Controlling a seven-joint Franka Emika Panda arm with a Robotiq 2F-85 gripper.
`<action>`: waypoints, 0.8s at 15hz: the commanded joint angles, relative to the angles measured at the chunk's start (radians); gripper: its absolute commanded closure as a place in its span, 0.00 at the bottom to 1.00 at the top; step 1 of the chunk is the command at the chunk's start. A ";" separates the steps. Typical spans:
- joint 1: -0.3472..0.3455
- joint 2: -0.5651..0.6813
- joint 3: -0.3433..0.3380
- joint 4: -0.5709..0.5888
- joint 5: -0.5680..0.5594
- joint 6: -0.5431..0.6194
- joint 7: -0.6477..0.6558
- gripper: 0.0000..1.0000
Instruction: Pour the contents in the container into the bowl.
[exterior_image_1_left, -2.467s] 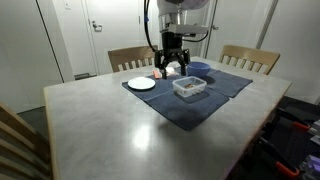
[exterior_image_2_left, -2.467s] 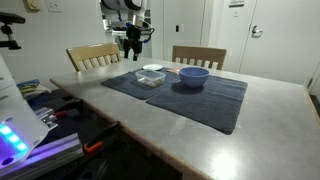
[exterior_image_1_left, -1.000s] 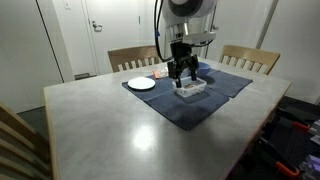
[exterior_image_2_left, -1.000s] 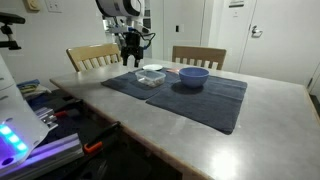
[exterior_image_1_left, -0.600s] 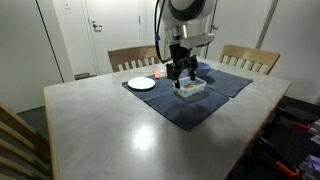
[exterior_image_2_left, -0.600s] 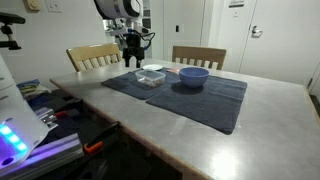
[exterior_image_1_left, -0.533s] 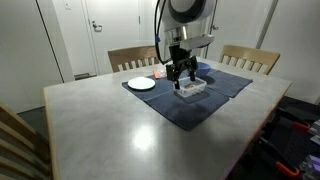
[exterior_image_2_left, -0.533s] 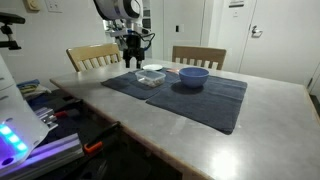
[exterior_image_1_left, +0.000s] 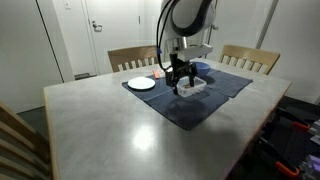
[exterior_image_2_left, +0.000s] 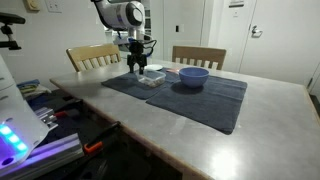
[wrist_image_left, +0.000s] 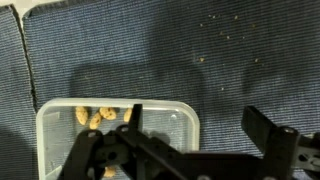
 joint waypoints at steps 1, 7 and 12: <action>0.031 -0.013 -0.026 -0.029 -0.020 0.070 0.044 0.00; 0.061 -0.010 -0.041 -0.039 -0.035 0.129 0.077 0.00; 0.065 0.000 -0.055 -0.063 -0.024 0.205 0.097 0.00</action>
